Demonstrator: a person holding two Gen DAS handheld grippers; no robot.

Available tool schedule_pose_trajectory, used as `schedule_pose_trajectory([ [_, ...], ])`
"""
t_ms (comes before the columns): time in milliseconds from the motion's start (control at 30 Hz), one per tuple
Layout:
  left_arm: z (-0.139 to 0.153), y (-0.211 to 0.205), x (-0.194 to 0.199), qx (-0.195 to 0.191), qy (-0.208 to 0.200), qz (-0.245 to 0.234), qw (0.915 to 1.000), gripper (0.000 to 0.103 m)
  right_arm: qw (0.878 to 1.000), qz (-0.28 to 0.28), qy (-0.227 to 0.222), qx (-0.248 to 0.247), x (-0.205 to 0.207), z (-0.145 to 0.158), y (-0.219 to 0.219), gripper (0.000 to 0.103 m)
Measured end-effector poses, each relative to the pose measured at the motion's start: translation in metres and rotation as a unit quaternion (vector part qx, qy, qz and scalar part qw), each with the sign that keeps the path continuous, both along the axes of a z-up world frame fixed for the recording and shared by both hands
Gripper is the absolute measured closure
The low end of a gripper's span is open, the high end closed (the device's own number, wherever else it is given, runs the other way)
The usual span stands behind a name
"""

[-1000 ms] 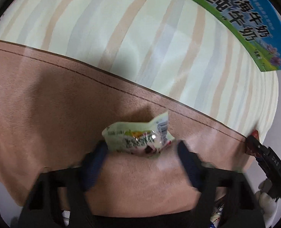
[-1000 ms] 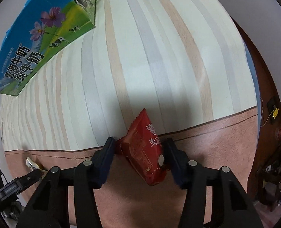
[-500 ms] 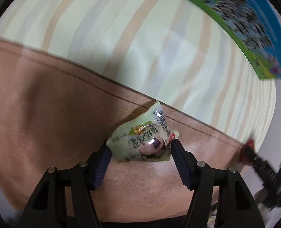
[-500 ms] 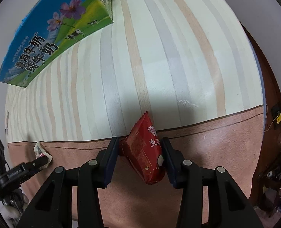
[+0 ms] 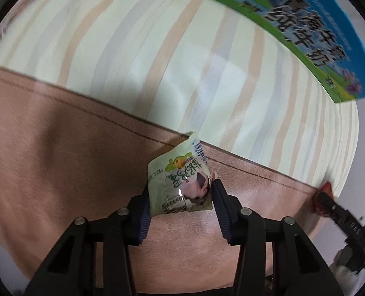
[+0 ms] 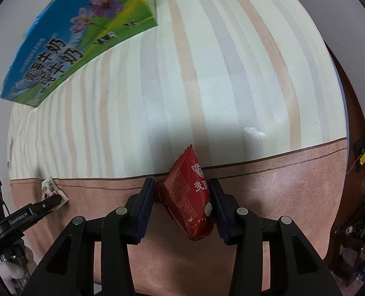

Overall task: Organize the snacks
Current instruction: 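Carry both packets into the box and open both tools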

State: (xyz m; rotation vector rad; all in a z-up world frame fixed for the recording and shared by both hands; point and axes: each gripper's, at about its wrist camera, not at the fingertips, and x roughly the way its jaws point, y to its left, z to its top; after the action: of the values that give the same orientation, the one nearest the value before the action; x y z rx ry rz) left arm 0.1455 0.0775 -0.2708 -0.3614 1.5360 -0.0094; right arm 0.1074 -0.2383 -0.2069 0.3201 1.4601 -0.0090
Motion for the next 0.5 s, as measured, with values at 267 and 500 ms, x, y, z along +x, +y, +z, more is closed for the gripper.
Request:
schedule_pose_trajectory([
  [267,0.005,-0.016,0.006,-0.022,0.009,-0.019,0.9995,0.062,1.000,0.020,-0.012,0.018,-0.005,0.018,0.029,0.056],
  [500,-0.022,0.013,0.016,-0.097,0.054,0.073,0.9912,0.051,1.000,0.013,0.001,0.023,0.010,-0.003,0.021,0.056],
])
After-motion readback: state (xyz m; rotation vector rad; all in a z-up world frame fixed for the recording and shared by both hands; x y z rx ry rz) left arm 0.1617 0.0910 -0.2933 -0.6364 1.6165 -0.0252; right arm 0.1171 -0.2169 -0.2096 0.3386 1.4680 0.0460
